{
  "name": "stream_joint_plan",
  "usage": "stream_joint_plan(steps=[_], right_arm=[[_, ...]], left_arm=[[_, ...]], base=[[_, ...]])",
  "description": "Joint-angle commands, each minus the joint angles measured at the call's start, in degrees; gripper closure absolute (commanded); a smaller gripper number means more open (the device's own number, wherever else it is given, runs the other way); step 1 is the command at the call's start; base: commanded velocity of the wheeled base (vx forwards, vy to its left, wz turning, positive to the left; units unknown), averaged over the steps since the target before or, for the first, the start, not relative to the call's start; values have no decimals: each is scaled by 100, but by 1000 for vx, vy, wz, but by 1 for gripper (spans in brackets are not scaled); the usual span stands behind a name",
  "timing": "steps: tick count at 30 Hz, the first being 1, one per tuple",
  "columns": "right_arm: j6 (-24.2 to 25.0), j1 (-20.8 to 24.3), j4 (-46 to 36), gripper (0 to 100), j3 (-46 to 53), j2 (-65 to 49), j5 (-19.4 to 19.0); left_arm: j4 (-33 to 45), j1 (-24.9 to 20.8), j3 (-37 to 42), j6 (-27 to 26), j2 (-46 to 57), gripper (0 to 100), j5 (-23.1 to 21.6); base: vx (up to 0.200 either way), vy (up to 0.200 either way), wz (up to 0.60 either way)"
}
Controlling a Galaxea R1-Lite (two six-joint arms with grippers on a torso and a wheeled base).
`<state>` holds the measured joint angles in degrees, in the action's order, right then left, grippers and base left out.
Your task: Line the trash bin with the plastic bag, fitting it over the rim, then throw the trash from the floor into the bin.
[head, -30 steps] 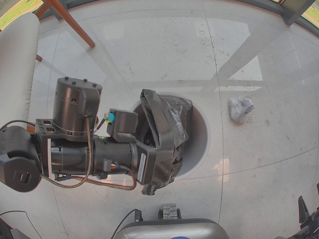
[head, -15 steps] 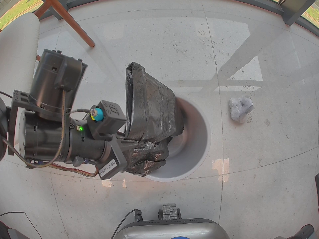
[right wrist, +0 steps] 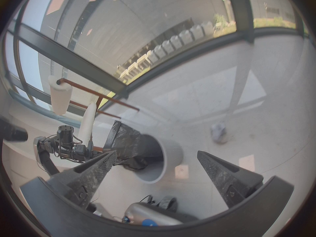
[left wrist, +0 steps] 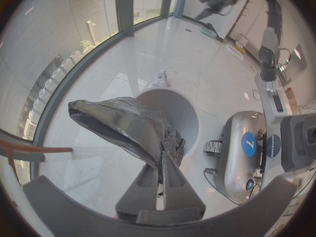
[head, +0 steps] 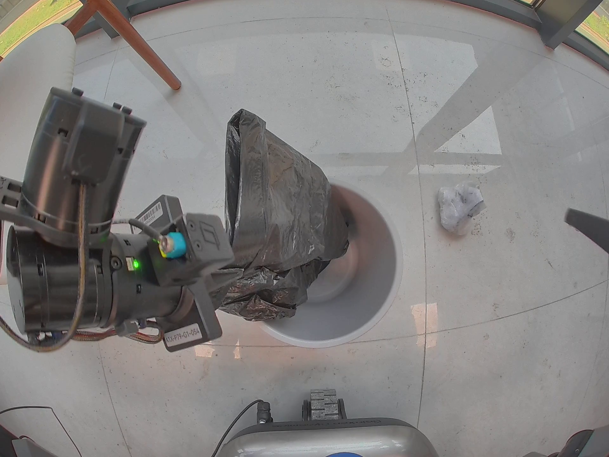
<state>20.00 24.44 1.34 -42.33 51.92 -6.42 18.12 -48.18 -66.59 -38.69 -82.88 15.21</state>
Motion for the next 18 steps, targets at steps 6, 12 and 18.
stream_joint_plan(steps=[6, 12, 18], right_arm=[[645, 1862, -1101, 0, -2517, 3553, -289], [654, 2073, -1127, 0, -2939, 3887, -236], [645, 2267, -1435, 0, -3045, 3887, -96]], left_arm=[[-115, -1176, 163, -534, -325, 100, 869], [-511, -1212, 199, -534, -457, 100, 869], [-502, -1203, 199, -534, -474, 100, 878]], base=[[0, 0, 0], [0, 0, 0], [0, 0, 0]])
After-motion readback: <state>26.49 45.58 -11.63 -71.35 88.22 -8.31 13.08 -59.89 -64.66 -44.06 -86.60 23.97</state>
